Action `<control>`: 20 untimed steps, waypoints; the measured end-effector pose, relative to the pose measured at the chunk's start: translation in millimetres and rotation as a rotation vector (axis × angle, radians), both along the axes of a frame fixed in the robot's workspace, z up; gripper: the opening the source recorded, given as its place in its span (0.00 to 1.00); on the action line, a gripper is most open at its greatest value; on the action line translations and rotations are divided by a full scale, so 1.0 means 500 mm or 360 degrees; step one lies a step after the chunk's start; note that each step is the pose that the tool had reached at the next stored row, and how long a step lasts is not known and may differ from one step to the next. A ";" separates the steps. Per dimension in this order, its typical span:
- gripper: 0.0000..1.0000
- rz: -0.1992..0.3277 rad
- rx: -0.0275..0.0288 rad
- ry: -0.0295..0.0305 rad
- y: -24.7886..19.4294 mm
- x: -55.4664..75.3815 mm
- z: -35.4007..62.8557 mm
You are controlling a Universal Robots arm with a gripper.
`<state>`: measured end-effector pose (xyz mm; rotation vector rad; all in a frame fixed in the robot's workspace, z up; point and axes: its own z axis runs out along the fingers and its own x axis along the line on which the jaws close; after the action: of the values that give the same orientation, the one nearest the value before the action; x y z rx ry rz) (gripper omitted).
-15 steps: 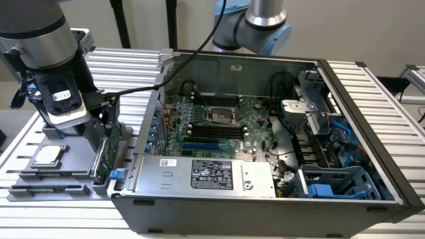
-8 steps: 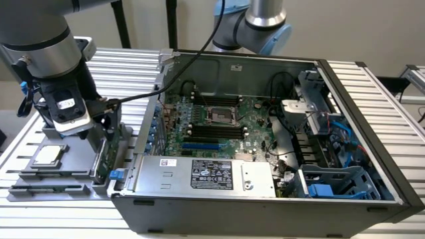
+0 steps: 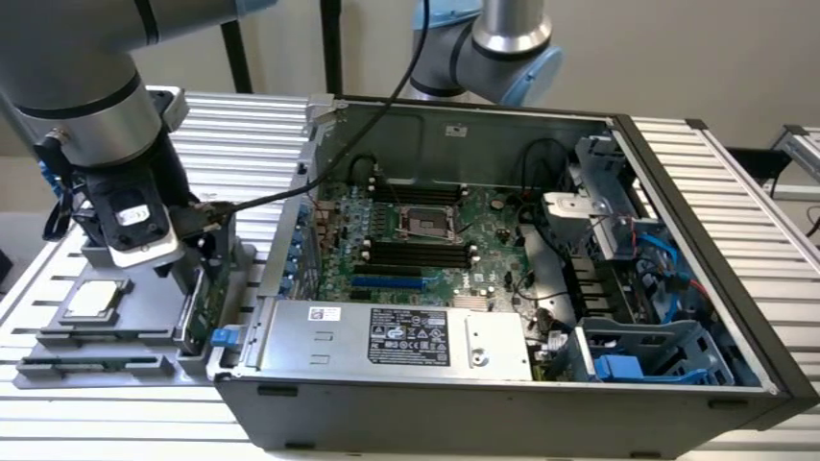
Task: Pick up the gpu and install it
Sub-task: 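Pick up the gpu and move the gpu toward the slot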
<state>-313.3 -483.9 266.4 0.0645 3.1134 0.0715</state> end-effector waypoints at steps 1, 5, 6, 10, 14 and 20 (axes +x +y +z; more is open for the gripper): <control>0.60 0.0000 -0.00001 0.00000 0.0001 -0.001 -0.004; 0.60 0.0000 0.00001 -0.00008 0.0005 -0.002 -0.018; 0.60 0.0000 0.00001 -0.00016 0.0007 -0.002 -0.022; 0.60 0.0000 0.00002 -0.00117 0.0024 -0.002 -0.034; 0.60 0.0000 -0.00001 -0.00367 0.0042 -0.003 -0.041; 0.60 0.0000 0.00001 -0.00699 0.0124 -0.016 -0.054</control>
<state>-321.4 -477.7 239.4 0.0621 3.0695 0.0720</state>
